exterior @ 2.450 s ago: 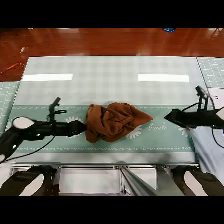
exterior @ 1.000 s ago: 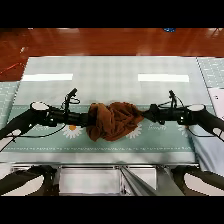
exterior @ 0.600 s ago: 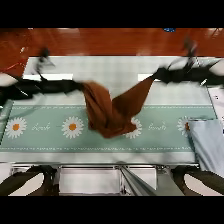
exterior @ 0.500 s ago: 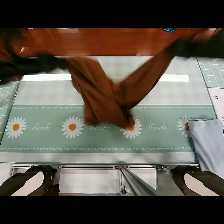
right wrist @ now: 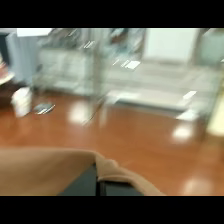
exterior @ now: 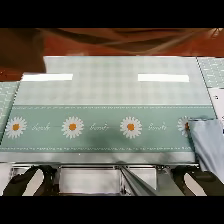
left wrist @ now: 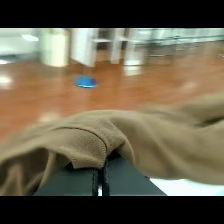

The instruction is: Fold the shirts.

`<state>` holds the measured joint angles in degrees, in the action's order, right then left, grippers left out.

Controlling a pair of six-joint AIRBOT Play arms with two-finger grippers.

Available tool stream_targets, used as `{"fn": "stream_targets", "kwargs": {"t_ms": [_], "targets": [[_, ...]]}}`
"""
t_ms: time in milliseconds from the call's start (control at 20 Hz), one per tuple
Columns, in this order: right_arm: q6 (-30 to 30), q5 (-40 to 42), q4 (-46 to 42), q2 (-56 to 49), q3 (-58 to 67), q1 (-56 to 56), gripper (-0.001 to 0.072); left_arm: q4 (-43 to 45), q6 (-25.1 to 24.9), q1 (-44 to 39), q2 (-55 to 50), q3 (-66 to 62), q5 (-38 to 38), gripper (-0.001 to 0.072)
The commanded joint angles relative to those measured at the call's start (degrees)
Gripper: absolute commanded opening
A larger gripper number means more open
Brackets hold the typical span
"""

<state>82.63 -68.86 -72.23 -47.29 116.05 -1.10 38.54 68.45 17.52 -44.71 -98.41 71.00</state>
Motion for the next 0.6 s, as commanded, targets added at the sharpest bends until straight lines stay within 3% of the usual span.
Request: {"fn": "stream_targets", "kwargs": {"t_ms": [0, 100, 200, 400, 550], "targets": [[2.0, -7.1, -6.4, 4.8, 1.4, 0.0, 0.0021, 11.3, 3.0, -0.7, 7.2, -1.7, 4.9, 0.0018], [2.9, -15.2, -7.6, 5.0, 1.4, 0.0, 0.0021, 16.9, 5.9, -3.4, 11.0, 1.0, 6.4, 0.0018], [3.7, -17.9, -7.6, 5.6, -1.4, 0.0, 0.0021, 20.2, 8.1, -6.7, 14.6, 6.5, 7.6, 0.0018], [4.2, -16.5, -6.4, 5.8, -12.8, 0.0, 0.0021, 19.2, 9.7, -9.7, 18.1, 23.7, 12.5, 0.0018], [4.2, -9.2, -5.4, 5.6, -26.9, 0.0, 0.0021, 17.4, 9.7, -9.7, 17.5, 38.6, 10.9, 0.0018]]}}
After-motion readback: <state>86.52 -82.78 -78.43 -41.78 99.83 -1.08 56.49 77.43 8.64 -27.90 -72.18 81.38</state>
